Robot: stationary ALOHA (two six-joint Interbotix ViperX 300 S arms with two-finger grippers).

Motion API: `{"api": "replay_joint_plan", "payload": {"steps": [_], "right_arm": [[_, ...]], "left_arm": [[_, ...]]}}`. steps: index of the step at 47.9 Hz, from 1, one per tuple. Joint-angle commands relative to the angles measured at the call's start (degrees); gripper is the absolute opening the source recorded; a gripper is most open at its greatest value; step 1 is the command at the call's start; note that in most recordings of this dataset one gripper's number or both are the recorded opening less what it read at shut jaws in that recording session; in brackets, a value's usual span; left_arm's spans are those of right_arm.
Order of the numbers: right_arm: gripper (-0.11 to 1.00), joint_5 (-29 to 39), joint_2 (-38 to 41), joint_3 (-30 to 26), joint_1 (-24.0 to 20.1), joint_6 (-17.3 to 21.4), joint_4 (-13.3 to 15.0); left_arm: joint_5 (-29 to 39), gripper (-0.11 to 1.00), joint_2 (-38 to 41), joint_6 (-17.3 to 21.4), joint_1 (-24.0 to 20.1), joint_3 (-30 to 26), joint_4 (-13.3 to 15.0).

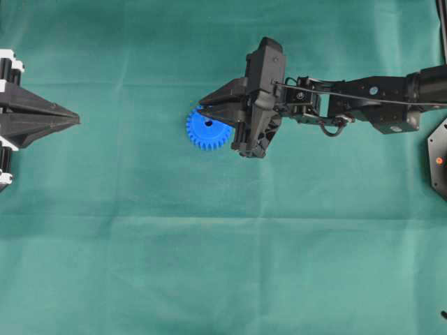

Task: Insert the shaft placed at a random location into the center hole of the medium gear at another random location.
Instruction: 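Align the shaft above the gear's center hole with the right gripper, then lower the shaft into the gear's center hole with the right gripper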

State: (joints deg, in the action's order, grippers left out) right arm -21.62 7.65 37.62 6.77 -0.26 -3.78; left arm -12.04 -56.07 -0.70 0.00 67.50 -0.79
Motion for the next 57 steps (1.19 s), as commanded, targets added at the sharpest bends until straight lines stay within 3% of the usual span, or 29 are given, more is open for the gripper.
{"api": "replay_joint_plan", "payload": {"steps": [1, 57], "right_arm": [[0.12, -0.53, -0.09, -0.79, -0.26, -0.18, -0.18], [0.12, -3.16, 6.06, -1.05, -0.26, -0.18, -1.85]], "left_arm": [[-0.26, 0.0, 0.26, -0.09, -0.18, -1.41, -0.09], [0.0, 0.0, 0.35, 0.0, -0.53, -1.32, -0.09]]}}
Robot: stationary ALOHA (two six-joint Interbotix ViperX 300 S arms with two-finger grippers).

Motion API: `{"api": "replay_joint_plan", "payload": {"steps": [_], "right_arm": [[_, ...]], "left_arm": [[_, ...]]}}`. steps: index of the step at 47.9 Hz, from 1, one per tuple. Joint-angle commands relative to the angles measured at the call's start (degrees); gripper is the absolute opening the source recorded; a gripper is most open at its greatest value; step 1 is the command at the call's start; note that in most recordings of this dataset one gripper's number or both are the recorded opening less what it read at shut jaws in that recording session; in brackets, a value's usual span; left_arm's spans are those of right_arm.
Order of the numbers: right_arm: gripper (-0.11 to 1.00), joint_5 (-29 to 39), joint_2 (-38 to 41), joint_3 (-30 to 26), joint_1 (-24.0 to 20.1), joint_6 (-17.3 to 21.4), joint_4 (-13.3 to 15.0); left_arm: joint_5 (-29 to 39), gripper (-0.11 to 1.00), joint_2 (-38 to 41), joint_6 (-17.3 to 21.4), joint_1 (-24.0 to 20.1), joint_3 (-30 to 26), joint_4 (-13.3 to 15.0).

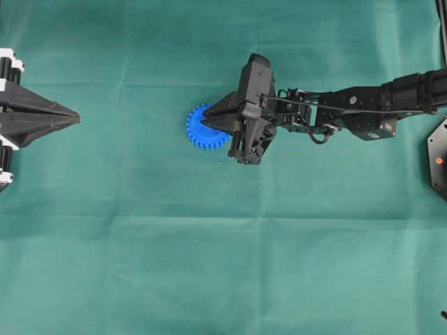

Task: Insert the shaft placed at a random location into the center hole of the medium gear at another random location.
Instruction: 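Lower the shaft into the gear's center hole with the right gripper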

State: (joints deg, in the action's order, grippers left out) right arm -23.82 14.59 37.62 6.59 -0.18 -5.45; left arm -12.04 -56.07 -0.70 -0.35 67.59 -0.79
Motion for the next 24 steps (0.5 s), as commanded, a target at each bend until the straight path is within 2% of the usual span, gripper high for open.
{"api": "replay_joint_plan", "payload": {"steps": [1, 24], "right_arm": [[0.12, -0.97, -0.79, -1.05, -0.09, -0.26, -0.18], [0.12, -0.7, 0.09, -1.32, -0.18, -0.26, -0.18]], "left_arm": [[0.09, 0.0, 0.26, 0.0, -0.18, -1.41, -0.09], [0.26, 0.0, 0.26, 0.0, -0.35, -1.41, -0.18]]}}
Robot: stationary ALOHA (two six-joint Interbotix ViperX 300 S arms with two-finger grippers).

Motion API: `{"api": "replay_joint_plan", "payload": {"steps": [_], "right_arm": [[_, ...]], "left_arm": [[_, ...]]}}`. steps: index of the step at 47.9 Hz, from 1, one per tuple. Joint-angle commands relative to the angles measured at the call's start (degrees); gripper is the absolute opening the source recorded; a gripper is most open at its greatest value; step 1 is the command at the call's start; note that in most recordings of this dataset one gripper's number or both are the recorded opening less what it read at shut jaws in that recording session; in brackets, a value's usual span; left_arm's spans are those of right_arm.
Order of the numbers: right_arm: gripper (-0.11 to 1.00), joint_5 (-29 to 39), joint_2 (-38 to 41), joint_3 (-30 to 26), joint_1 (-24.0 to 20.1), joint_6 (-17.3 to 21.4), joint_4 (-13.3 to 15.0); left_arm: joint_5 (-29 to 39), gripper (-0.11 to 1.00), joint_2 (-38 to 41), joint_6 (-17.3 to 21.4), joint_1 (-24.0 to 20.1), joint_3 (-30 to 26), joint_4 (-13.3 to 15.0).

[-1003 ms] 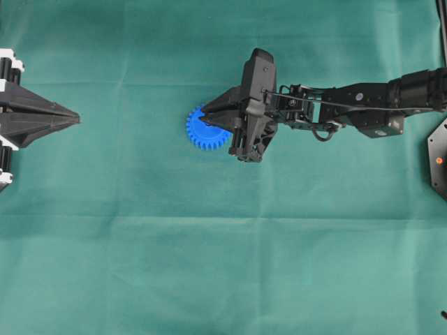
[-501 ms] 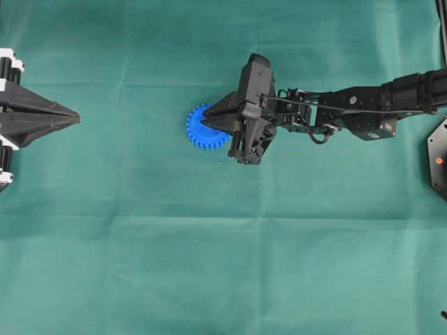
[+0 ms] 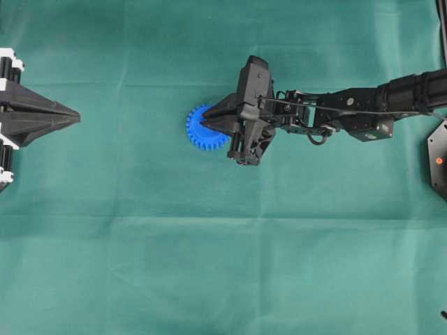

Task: Insert the shaft placed at a random location into the center hole of the medium gear at another random location.
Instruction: 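Lower the shaft into the gear's center hole with the right gripper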

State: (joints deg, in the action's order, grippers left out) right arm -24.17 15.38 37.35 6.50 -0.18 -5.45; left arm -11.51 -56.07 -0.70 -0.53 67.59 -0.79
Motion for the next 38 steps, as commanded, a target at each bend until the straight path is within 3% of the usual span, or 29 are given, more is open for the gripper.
{"api": "replay_joint_plan", "payload": {"steps": [1, 21, 24, 34, 38], "right_arm": [[0.12, -0.35, -0.7, -0.97, -0.09, -0.26, -0.18], [0.14, 0.0, -0.7, -0.97, -0.09, -0.18, -0.18], [0.24, 0.09, -0.7, -0.97, -0.26, -0.26, -0.18], [0.81, -0.18, -1.14, -0.79, -0.7, -0.26, -0.18], [0.8, -0.26, -1.67, -0.7, -0.7, -0.26, -0.18]], "left_arm": [[-0.26, 0.0, 0.26, 0.0, -0.18, -1.41, -0.09], [0.0, 0.0, 0.26, 0.0, -0.18, -1.41, -0.09], [0.09, 0.0, 0.35, 0.0, -0.18, -1.41, -0.18], [0.35, 0.0, 0.26, 0.0, -0.18, -1.41, -0.18], [0.26, 0.0, 0.26, 0.0, -0.18, -1.41, -0.09]]}}
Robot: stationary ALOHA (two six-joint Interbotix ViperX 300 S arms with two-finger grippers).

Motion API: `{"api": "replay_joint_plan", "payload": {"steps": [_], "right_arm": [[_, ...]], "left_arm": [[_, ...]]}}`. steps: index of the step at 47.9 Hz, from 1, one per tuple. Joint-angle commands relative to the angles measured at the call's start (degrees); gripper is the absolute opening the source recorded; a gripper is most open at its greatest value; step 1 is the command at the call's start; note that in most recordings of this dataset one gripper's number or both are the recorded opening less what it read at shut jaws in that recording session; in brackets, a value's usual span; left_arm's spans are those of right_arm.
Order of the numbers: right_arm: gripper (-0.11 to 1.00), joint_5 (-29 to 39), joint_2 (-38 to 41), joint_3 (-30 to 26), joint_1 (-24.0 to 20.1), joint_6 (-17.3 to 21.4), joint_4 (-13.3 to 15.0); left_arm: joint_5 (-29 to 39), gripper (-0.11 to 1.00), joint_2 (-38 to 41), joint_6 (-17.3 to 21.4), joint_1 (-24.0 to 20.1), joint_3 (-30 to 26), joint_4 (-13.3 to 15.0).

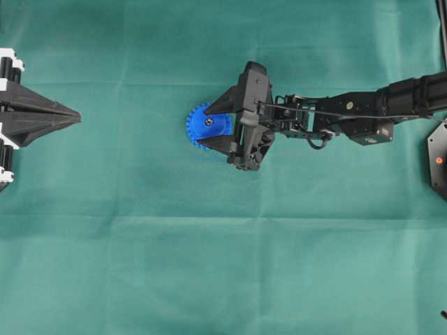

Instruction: Insert the shaft placed at a random location into the center hole of the medium gear at another random location.

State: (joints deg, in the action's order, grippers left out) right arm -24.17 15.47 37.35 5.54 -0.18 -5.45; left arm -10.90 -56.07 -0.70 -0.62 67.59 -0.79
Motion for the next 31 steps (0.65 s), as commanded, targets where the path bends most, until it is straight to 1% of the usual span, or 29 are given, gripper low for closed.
{"api": "replay_joint_plan", "payload": {"steps": [1, 6, 16, 31], "right_arm": [[0.78, -0.18, -1.93, -0.7, 0.18, -0.26, -0.18], [0.73, 0.0, -3.08, -0.44, 0.26, -0.26, -0.18], [0.73, 0.62, -7.47, 0.97, 0.18, -0.53, -0.18], [0.73, 4.22, -14.59, 2.37, 0.18, -0.79, 0.09]], "left_arm": [[-0.26, 0.0, 0.26, 0.0, -0.09, -1.41, -0.18], [-0.35, 0.0, 0.26, 0.0, -0.09, -1.49, -0.09], [-0.26, 0.0, 0.35, 0.0, -0.09, -1.41, -0.18], [-0.35, 0.0, 0.26, 0.0, -0.09, -1.49, -0.18]]}}
